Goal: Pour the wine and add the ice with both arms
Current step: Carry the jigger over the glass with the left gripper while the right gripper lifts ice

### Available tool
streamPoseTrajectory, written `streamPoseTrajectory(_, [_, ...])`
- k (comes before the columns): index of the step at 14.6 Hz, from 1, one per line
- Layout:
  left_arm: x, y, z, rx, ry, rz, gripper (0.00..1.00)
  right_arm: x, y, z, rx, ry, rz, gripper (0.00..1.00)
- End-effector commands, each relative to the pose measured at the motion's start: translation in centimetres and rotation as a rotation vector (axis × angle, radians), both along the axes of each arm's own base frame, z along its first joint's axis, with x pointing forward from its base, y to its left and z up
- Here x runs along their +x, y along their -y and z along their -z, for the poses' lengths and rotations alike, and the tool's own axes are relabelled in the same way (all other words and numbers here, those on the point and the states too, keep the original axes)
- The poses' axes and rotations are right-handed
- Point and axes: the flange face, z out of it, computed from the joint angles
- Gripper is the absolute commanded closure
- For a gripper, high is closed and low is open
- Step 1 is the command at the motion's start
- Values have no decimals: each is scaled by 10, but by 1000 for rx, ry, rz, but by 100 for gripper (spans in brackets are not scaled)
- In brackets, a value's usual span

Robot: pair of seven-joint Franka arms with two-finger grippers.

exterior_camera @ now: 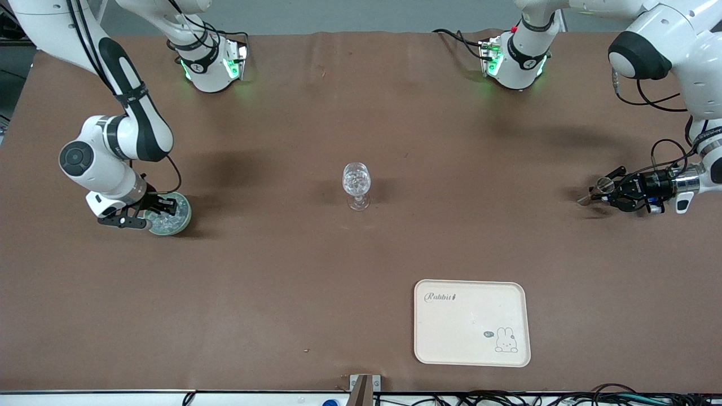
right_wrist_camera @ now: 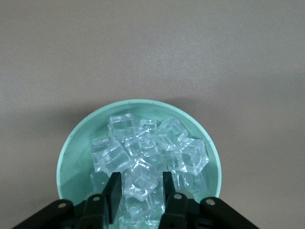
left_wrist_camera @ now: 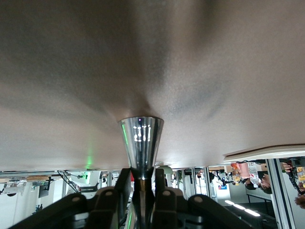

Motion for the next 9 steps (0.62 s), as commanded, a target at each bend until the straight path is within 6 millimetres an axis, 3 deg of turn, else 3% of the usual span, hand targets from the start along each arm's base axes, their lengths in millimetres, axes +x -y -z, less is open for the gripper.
streamPoseTrajectory(1, [-2,-1,-3,-39,2,-16,100,-4,-2,7,-2,-3,4,62])
streamPoseTrajectory(3, [-7,-1,-8,-86,8,0,98,-3,-1,6,-2,-2,4,69])
streamPoseTrajectory(5, [1,19,-15,-158,70,51,96,-2,-1,5,-2,-3,8,78])
streamPoseTrajectory(7, [2,27,-21,-197,68,61,99,5,-2,-2,-3,2,41,89])
streamPoseTrajectory(9, [12,43,-29,-222,46,72,100,17,-4,-15,-3,-22,49,92])
